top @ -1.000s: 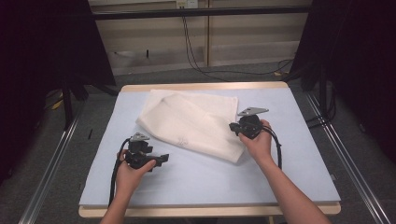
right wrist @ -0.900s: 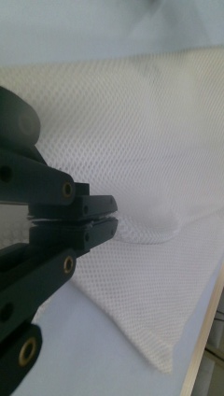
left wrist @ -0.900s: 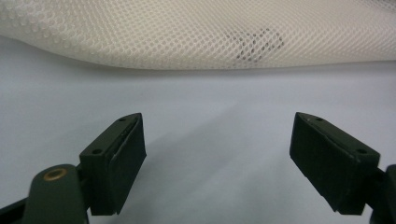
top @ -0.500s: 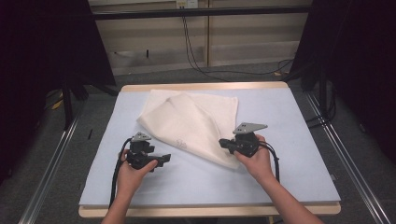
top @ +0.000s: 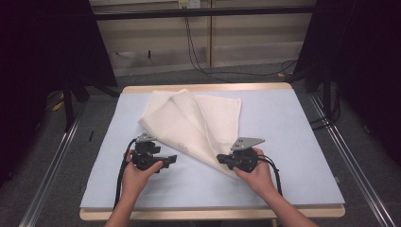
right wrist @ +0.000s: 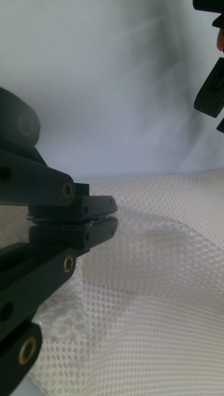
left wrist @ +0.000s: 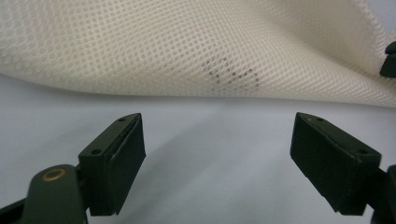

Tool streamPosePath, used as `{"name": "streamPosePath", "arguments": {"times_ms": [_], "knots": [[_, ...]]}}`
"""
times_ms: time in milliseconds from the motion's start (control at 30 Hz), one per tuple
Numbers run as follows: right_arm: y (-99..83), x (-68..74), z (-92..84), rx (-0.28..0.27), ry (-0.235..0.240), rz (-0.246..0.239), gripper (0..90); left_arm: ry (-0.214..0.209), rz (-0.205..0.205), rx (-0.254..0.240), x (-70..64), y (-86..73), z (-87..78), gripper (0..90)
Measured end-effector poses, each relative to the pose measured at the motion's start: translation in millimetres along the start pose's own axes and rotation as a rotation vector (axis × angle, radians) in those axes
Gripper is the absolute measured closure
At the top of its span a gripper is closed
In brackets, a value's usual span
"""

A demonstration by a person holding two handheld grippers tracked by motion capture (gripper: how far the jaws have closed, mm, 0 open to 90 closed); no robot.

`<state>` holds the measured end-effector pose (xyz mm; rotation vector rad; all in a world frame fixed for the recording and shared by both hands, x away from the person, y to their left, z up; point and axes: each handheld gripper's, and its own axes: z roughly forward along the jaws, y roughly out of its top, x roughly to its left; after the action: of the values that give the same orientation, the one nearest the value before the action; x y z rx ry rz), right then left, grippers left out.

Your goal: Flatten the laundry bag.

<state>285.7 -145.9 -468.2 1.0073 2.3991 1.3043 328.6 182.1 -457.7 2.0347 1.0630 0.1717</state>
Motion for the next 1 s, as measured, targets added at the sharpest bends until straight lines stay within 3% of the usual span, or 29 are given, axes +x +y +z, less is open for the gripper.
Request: {"name": "streamPosePath", "arguments": {"times_ms": [300,433,533,667,900,1000], "knots": [[-4.6,12.1,0.3,-0.001,0.002,-0.027,88.5,-0.068,0.034,-0.014,-15.1,11.1,9.1,17.2],[-5.8,14.7,-0.2,-0.008,0.011,-0.032,88.4,-0.094,0.03,-0.027,-19.9,15.1,11.7,17.2],[-6.7,17.7,0.2,0.0,0.027,-0.05,88.4,-0.113,0.057,-0.048,-27.8,20.6,15.9,18.6],[-6.7,22.4,0.8,0.003,0.029,-0.076,88.3,-0.143,0.082,-0.032,-38.1,25.1,21.2,22.8],[-8.7,30.6,2.9,0.019,0.049,-0.11,88.3,-0.171,0.098,-0.026,-46.4,31.2,26.2,30.7],[-8.6,31.4,3.4,0.022,0.053,-0.116,88.3,-0.158,0.101,-0.025,-47.2,31.8,26.3,33.1]]}}
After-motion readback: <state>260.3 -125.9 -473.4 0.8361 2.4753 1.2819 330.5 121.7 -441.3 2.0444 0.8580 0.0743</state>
